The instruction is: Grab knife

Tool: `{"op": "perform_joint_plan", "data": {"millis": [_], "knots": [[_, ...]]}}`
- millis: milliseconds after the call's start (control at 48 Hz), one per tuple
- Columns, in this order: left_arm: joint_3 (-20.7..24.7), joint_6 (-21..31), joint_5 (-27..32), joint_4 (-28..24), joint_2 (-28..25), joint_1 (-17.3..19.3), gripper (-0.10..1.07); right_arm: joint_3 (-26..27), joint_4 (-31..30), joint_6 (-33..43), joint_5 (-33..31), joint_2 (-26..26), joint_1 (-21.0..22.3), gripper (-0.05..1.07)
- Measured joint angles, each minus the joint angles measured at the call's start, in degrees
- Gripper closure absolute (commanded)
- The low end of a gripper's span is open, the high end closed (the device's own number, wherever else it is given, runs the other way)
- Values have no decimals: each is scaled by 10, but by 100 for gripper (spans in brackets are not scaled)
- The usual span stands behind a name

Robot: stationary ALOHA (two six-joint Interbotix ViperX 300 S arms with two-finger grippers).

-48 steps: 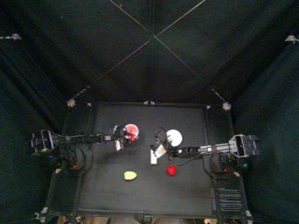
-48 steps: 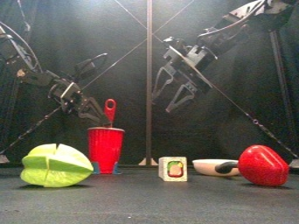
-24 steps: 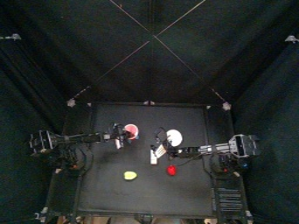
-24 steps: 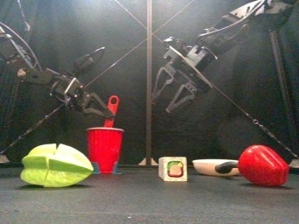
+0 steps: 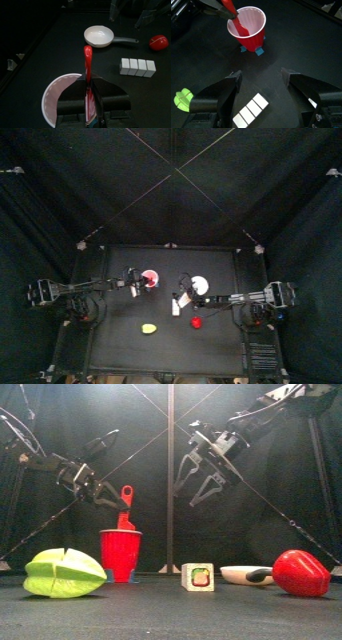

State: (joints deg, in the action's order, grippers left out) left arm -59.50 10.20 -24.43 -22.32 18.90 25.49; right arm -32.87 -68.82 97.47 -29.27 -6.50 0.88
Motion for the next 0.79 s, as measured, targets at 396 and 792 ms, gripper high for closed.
{"op": "perform_joint_plan", "data": {"millis": [396,792], "knots": [[2,3,94,9,115,-2,58,0,-5,0,-1,-10,6,8],[4,2,143,42,154,-73,59,2,-62,0,12,-32,7,8]]}}
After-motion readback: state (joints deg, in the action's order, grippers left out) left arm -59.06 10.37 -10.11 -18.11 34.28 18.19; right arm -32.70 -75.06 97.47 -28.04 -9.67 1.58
